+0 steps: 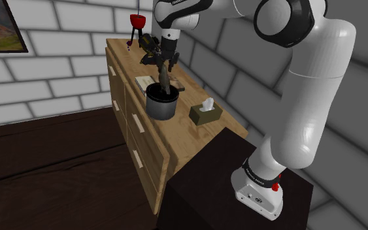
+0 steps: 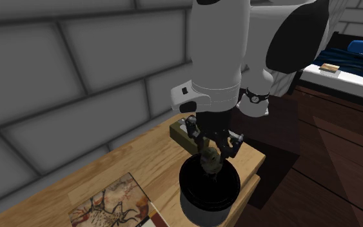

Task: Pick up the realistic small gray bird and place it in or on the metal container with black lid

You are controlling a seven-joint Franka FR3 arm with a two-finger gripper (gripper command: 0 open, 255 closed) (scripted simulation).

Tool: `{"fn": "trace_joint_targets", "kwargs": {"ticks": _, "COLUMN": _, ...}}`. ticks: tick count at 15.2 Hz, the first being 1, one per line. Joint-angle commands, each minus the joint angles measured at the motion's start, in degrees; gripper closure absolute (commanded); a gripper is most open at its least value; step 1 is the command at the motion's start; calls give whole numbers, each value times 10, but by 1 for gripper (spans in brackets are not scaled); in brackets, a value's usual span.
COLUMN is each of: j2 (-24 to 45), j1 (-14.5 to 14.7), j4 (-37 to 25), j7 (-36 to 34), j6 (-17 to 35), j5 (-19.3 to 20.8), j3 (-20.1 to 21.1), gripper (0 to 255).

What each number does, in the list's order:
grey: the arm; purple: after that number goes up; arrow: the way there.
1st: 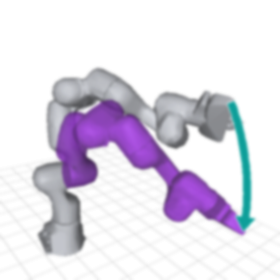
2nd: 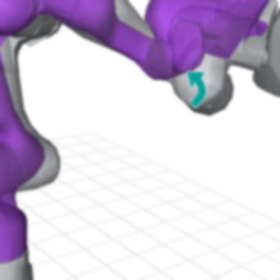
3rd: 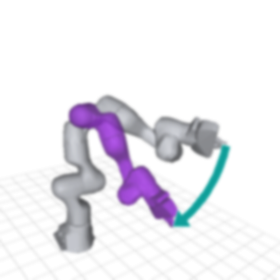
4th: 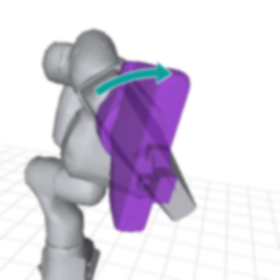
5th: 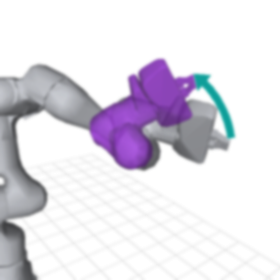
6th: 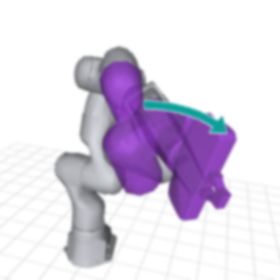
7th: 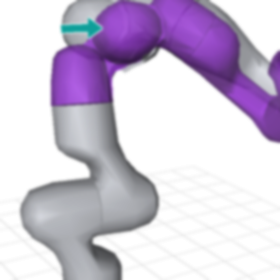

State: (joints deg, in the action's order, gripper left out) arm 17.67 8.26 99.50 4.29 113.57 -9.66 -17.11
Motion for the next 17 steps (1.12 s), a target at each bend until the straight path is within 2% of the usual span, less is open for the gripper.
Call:
{"fn": "trace_joint_targets", "kwargs": {"ticks": 1, "j2": 0, "j1": 0, "j4": 0, "j7": 0, "j6": 0, "j5": 0, "j3": 0, "gripper": 0}}
{"fn": "trace_joint_targets", "kwargs": {"ticks": 5, "j2": 0, "j1": 0, "j4": 0, "j7": 0, "j6": 0, "j5": 0, "j3": 0, "gripper": 0}}
{"fn": "trace_joint_targets", "kwargs": {"ticks": 9, "j2": -14, "j1": -3, "j4": -54, "j7": -5, "j6": -67, "j5": 8, "j3": -4, "gripper": 0}}
{"fn": "trace_joint_targets", "kwargs": {"ticks": 17, "j2": -14, "j1": -3, "j4": -54, "j7": -5, "j6": -67, "j5": 8, "j3": -4, "gripper": 0}}
